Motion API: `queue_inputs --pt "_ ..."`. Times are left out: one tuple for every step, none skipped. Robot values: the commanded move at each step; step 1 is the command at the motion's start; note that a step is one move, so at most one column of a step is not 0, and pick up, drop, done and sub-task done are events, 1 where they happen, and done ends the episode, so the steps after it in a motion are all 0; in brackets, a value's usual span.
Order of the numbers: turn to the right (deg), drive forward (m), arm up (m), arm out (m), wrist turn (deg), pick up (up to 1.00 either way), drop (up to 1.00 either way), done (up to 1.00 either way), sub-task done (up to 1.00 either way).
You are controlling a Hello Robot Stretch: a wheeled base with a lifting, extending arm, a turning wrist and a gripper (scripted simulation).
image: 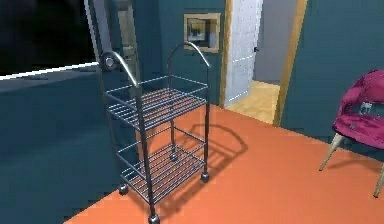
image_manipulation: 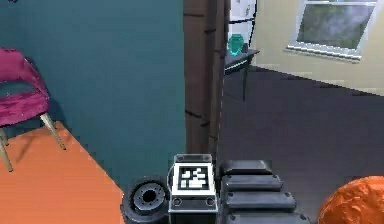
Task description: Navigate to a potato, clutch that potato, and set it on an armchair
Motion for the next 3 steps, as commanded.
queue_inputs --pt "-33.0 0.0 0.0 0.0 0.0 0.0 0.0 0.0 0.0" --pt "0.0 0.05 0.0 0.0 0.0 0.0 0.0 0.0 0.0" --pt "45.0 0.0 0.0 0.0 0.0 0.0 0.0 0.0 0.0"
